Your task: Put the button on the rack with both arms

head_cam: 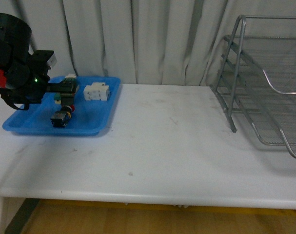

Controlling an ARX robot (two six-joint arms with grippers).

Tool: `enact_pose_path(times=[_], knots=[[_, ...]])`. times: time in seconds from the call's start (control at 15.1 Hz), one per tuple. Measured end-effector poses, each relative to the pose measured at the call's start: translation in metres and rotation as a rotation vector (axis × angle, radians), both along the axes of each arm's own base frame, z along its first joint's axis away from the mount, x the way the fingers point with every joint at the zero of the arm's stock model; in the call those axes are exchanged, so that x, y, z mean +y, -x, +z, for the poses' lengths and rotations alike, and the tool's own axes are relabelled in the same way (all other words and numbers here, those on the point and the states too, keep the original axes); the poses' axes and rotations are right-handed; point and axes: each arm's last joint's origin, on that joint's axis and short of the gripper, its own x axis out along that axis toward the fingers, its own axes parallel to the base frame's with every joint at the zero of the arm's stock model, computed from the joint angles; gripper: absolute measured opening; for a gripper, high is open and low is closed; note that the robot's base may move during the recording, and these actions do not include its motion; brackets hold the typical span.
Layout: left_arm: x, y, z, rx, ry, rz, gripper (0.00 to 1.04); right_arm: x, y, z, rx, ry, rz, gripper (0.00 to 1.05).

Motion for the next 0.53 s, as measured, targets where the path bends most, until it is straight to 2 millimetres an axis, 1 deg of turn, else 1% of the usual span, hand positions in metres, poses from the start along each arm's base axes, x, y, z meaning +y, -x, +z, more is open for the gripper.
enact_pose_path(times=[0.13,0.33,0.53], knots=[[-0.008,0.001,-0.004,-0.002,0.003,-0.019,0.98,0.000,0.000,0.000,-0.001,0.000,0.000,0.98],[-0.012,0.001,-0.009,0.009,0.004,-0.027,0.98,0.000,0.000,0.000,0.000,0.000,0.000,0.98],[-0.012,0.001,-0.024,0.040,0.000,-0.024,0.98,0.000,0.000,0.000,0.000,0.000,0.000,0.98]])
